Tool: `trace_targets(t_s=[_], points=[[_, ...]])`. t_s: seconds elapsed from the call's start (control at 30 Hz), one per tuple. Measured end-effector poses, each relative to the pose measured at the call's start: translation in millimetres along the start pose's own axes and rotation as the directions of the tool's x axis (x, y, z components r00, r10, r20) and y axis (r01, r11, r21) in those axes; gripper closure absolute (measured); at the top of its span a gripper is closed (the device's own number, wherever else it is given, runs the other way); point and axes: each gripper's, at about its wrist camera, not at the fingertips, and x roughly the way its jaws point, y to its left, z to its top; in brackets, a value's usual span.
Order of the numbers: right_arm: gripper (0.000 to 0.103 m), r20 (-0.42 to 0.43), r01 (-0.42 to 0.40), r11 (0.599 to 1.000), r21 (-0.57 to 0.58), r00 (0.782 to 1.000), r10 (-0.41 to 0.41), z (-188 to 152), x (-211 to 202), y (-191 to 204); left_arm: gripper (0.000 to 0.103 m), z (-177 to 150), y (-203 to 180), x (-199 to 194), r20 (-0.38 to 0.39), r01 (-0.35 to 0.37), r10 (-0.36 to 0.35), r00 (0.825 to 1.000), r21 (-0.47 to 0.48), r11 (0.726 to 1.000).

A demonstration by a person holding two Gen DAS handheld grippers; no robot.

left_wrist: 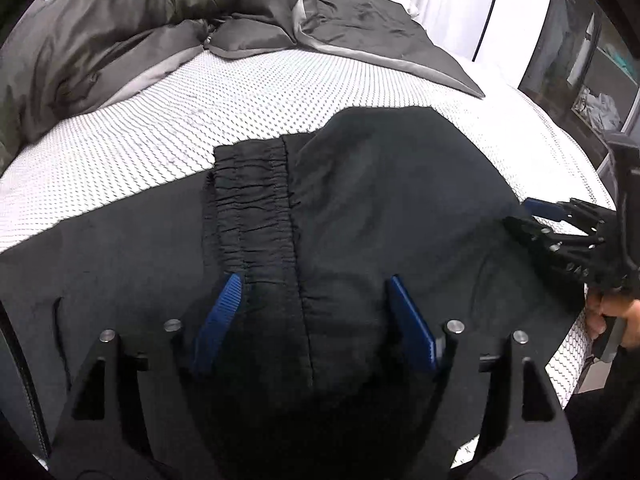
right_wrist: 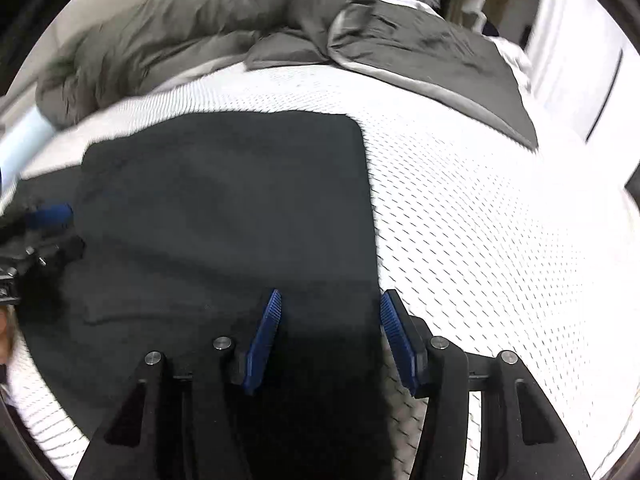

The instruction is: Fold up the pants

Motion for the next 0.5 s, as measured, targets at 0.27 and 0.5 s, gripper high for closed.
trace_targets(t_s=[0.27,0.5], points=[[0.051,0.104,-0.255,0.967,-0.010,0.962,0.255,33.6,-18.2,44.3,0.041,30.2,-1.1,-24.5,0.143,-0.018,0.022,0.990,-0.029,0.999],[0.051,-0.076,-0.216,0.967,-0.137,0.975,0.207,36.2,50.1,88.1,0.080,44.0,15.2,37.2,-0.019,-0.002,0.001,1.000,-0.038,0.999]])
